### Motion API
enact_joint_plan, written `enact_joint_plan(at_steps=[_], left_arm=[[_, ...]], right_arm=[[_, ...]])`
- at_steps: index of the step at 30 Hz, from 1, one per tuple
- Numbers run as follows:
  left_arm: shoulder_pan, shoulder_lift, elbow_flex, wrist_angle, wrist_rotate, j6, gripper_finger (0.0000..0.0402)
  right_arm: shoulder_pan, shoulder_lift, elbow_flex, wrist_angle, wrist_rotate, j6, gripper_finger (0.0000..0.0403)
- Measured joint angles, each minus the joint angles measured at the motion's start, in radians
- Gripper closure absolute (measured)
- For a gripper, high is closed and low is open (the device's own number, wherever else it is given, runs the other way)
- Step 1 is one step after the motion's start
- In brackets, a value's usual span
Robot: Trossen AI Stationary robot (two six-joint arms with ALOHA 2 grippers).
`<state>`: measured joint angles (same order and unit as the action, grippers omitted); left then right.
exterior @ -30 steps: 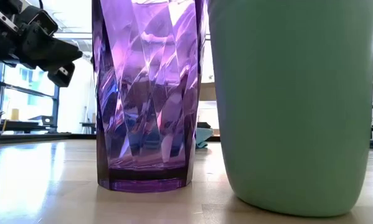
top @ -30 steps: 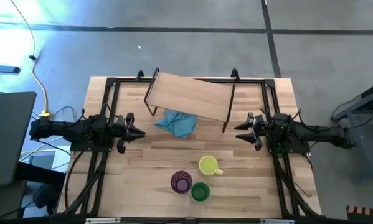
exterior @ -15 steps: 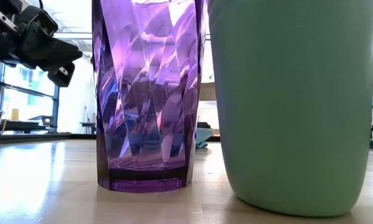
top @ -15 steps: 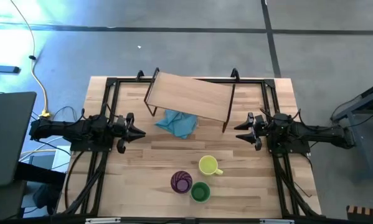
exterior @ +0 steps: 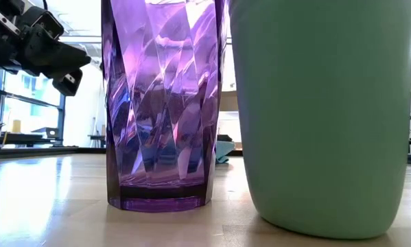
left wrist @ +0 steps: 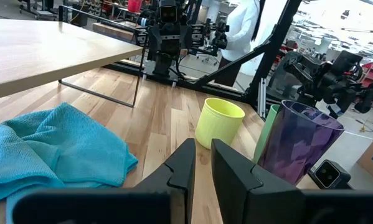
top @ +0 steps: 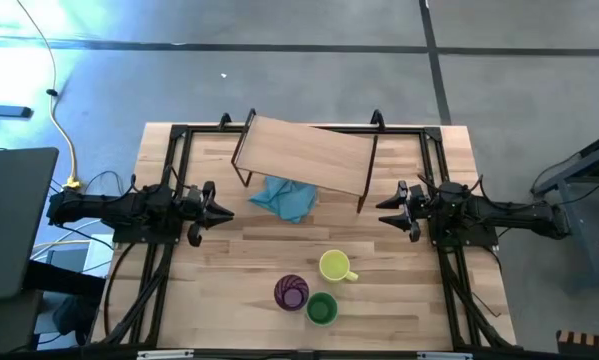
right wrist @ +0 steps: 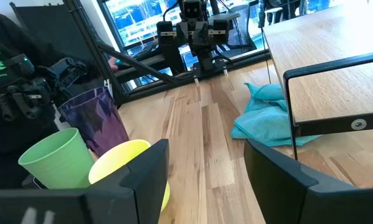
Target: Stack small to large cups/mugs on shelf
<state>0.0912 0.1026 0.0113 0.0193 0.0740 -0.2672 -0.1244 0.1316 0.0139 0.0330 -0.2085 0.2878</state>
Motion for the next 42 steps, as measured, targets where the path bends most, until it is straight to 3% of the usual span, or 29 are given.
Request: enact_joint_plan(at_steps=[32, 42], left_arm=[[0.0, 0.0, 0.0, 0.0, 0.0, 0.0, 0.036], [0.0, 0.0, 0.0, 0.0, 0.0, 0.0, 0.036]], right_arm=[[0.0, 0.0, 0.0, 0.0, 0.0, 0.001, 0.0204], [0.0, 0.0, 0.0, 0.034, 0.008, 0.095, 0.0204]])
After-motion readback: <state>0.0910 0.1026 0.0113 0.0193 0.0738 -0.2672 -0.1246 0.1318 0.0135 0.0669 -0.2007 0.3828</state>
